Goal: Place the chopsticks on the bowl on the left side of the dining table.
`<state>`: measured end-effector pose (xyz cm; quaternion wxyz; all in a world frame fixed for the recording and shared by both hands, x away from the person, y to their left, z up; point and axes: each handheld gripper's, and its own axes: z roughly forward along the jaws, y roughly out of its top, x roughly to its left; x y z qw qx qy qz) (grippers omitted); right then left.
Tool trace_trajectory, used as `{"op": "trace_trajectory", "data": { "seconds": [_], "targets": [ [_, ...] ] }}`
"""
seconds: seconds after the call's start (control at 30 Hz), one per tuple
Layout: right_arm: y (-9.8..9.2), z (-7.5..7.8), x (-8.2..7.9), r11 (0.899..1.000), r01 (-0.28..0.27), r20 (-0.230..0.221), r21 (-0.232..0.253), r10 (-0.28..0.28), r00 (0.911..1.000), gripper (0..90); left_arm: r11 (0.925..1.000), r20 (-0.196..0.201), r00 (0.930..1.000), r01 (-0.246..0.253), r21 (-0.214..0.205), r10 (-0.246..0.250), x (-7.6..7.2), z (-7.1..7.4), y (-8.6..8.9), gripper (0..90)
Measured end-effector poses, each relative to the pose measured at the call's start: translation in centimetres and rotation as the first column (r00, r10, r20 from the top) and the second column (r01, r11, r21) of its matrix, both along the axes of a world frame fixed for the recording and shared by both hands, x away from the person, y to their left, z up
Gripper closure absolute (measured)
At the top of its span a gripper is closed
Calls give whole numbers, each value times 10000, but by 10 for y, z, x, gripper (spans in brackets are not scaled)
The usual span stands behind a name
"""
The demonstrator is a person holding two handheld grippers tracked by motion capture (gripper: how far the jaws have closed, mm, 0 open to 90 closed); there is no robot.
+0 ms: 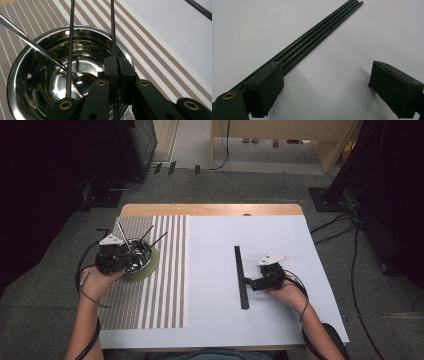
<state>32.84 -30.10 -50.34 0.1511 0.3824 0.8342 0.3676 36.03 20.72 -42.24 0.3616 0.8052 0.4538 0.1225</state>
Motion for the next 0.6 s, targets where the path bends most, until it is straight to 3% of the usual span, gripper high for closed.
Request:
{"op": "trace_trajectory", "data": {
  "seconds": [0.37,0.6],
  "targets": [
    [0,0,0,10000,0,6,-10,0,10000,118,9981,-104,9982,-596,178,598,4,-7,8,874],
    [0,0,0,10000,-8,11,-10,8,10000,118,9958,76,9961,-884,253,883,6,-9,10,874]
  ]
}}
